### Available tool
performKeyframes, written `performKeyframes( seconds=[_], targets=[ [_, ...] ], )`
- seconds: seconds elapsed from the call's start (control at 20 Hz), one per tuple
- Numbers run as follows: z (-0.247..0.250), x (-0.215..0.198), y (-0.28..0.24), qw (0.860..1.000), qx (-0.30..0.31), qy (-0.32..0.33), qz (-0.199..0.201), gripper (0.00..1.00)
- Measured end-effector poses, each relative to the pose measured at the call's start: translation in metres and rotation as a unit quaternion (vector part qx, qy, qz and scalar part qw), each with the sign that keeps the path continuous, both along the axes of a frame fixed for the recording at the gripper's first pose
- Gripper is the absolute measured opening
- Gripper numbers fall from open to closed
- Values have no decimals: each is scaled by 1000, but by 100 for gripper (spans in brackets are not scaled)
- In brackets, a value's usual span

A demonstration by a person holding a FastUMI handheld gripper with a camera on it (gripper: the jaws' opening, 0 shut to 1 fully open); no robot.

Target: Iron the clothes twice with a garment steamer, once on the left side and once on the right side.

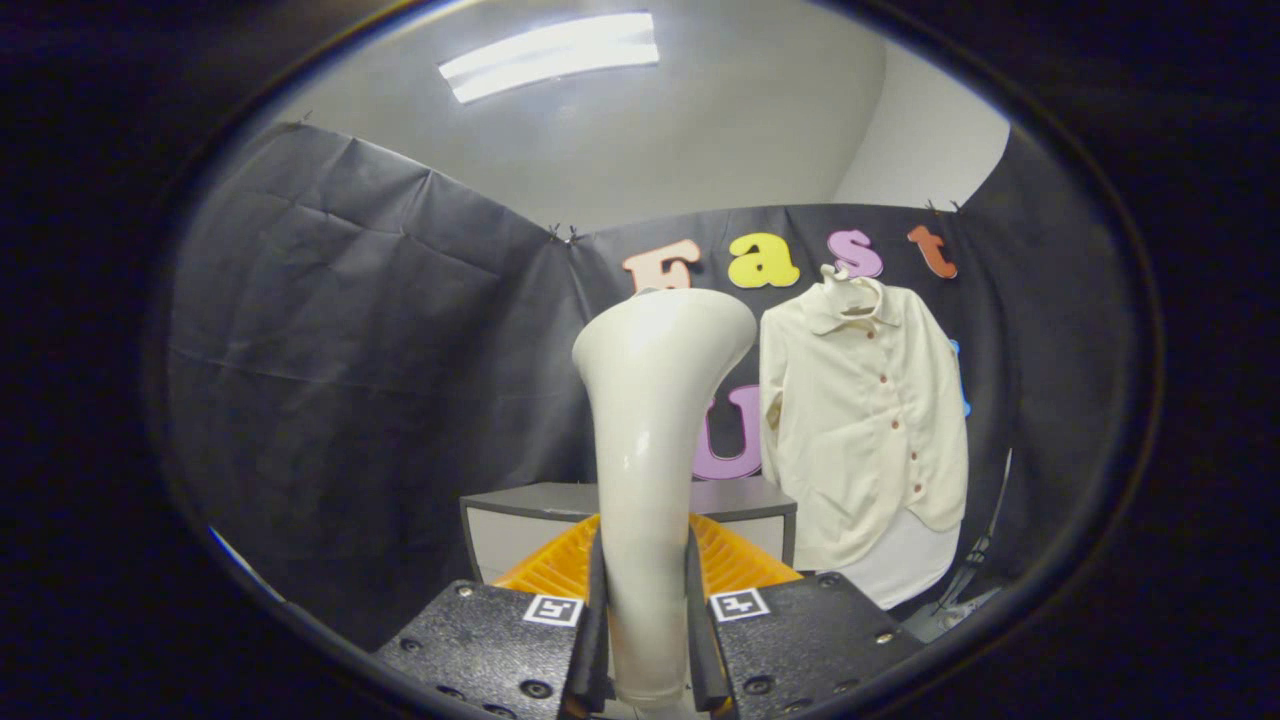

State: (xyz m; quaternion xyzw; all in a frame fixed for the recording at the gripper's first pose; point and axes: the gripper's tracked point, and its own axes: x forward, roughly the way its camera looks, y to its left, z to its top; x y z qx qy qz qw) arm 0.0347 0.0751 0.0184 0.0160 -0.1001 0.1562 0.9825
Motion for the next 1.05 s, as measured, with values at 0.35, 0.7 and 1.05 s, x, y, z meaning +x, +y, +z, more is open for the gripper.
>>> performKeyframes(
  seconds=[0.35, 0.7, 1.05],
  targets=[
    [-17, -19, -25, 997, 2, -17, -70, 32],
    [-35, -32, -38, 997, 4, -8, -81, 33],
    [-40, -35, -48, 996, 16, -5, -83, 33]
  ],
)
